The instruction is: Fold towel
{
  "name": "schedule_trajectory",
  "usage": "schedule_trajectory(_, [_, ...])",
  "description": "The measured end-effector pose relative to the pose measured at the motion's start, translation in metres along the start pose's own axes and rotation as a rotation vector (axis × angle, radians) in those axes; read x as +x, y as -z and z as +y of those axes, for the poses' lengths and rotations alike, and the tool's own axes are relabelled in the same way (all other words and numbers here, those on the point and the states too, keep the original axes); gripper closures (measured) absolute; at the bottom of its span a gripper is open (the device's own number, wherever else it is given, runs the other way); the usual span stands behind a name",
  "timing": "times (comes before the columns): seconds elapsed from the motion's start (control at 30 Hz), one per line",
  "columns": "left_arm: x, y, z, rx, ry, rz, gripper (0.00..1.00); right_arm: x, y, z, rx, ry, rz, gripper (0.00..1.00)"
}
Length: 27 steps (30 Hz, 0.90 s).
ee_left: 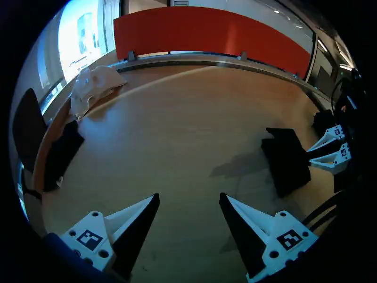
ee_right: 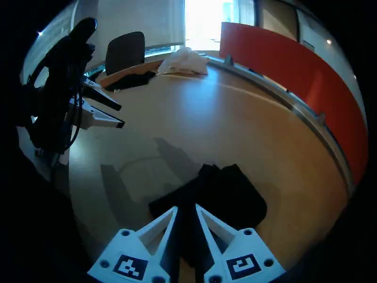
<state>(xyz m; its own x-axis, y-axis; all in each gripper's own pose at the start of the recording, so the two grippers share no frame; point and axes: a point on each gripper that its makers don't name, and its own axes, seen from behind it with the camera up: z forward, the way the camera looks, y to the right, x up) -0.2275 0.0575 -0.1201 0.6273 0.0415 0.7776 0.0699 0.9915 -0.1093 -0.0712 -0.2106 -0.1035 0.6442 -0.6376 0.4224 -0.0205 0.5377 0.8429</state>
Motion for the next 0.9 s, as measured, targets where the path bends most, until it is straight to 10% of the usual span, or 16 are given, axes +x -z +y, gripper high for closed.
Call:
schedule_trajectory(0.2, [0.000,-0.003,-0.001,0.009,-0.001,-0.003,0.06,-0.005,-0.001,-0.002,0.001,-0.002,-0.009,0.41])
schedule_trajectory(0.4, [0.001,-0.004,0.000,0.005,-0.005,-0.003,0.06,-0.007,0.002,0.000,0.001,-0.017,-0.005,0.18])
schedule_trajectory(0.9, [0.006,-0.008,0.008,-0.007,-0.009,-0.003,0.06,-0.027,0.018,0.010,-0.025,-0.057,-0.020,0.13])
